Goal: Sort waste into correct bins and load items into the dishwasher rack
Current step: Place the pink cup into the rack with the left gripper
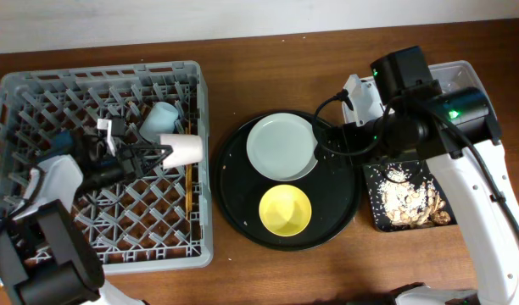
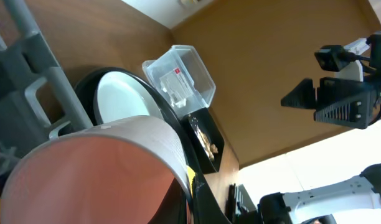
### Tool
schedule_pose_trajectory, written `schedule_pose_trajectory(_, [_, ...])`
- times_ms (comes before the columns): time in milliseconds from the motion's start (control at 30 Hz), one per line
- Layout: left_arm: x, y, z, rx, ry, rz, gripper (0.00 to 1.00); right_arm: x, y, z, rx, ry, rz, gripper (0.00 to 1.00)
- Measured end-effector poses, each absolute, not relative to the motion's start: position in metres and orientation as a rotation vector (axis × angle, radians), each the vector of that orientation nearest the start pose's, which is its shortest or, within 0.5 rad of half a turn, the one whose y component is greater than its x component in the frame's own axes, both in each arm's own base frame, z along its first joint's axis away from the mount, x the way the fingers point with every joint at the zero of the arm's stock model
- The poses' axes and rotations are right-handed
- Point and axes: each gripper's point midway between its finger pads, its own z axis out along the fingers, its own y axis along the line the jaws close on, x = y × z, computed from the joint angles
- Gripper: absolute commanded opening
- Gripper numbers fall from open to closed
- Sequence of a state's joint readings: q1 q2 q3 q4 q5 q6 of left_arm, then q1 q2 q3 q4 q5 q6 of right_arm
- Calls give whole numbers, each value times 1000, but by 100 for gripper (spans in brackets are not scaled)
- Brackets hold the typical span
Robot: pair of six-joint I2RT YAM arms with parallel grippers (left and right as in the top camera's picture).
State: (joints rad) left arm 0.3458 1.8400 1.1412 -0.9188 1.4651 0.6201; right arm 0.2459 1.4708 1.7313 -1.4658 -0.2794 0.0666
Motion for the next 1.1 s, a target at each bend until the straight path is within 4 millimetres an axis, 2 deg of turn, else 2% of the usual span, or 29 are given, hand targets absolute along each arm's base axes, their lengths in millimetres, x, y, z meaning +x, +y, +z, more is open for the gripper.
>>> schedule_pose_trajectory(133, [353, -50, 149, 256, 2042, -1510, 1, 280, 119, 274, -322, 2770, 467, 99])
schedule_pose_trajectory(300, [356, -48, 137, 315, 2005, -1440, 2, 280, 119, 274, -322, 2770, 467, 99])
schedule_pose_trajectory(333, [358, -46, 135, 285, 2032, -1438, 8, 280, 119, 274, -322, 2770, 467, 99])
schedule_pose_trajectory(400, [359, -40, 130, 186, 2123, -1423, 31, 280, 119, 274, -322, 2770, 467, 99])
schedule_pose_trajectory(433, [357, -32, 119, 84, 2208, -1402, 40, 280, 119, 274, -322, 2771, 467, 99])
schedule_pose_trajectory(467, [352, -26, 106, -30, 2286, -1402, 100, 280, 119, 274, -322, 2770, 467, 99])
schedule_pose_trajectory(500, [348, -20, 98, -118, 2340, -1394, 100, 280, 119, 274, -322, 2770, 467, 99])
schedule_pose_trajectory(533, [347, -18, 99, -154, 2336, -1416, 100, 280, 119, 274, -322, 2770, 467, 99])
schedule_pose_trajectory(567, [346, -20, 116, -189, 2309, -1461, 99, 280, 119, 274, -322, 2770, 467, 98])
schedule_pose_trajectory(600, [347, -12, 125, -208, 2319, -1415, 100, 280, 119, 274, -322, 2770, 467, 99])
schedule_pose_trajectory(667, [343, 14, 128, -298, 2382, -1277, 99, 280, 119, 274, -322, 2771, 467, 99])
schedule_pose_trajectory(733, [339, 29, 154, -316, 2425, -1077, 100, 280, 119, 274, -322, 2770, 467, 99])
schedule_pose_trajectory(767, [338, 32, 171, -306, 2408, -1004, 99, 280, 119, 274, -322, 2768, 467, 99])
schedule_pose_trajectory(833, [326, 24, 239, -203, 2281, -833, 100, 280, 119, 274, -321, 2770, 467, 99])
schedule_pose_trajectory(867, [322, 11, 260, -127, 2237, -795, 96, 280, 119, 274, -321, 2770, 467, 99])
schedule_pose_trajectory(900, [319, -9, 267, -53, 2232, -805, 31, 280, 119, 274, -322, 2770, 467, 99])
schedule_pose_trajectory(933, [320, -30, 269, 30, 2233, -824, 1, 280, 119, 274, -321, 2770, 467, 99])
schedule_pose_trajectory(967, [319, -54, 269, 124, 2242, -860, 1, 280, 119, 274, -322, 2770, 467, 99])
schedule_pose_trajectory(1000, [321, -69, 262, 179, 2268, -845, 0, 280, 119, 274, -322, 2770, 467, 99])
schedule_pose_trajectory(1033, [324, -80, 246, 200, 2337, -800, 0, 280, 119, 274, -321, 2770, 467, 99])
schedule_pose_trajectory(1100, [334, -81, 211, 182, 2474, -609, 1, 280, 119, 274, -322, 2770, 467, 99])
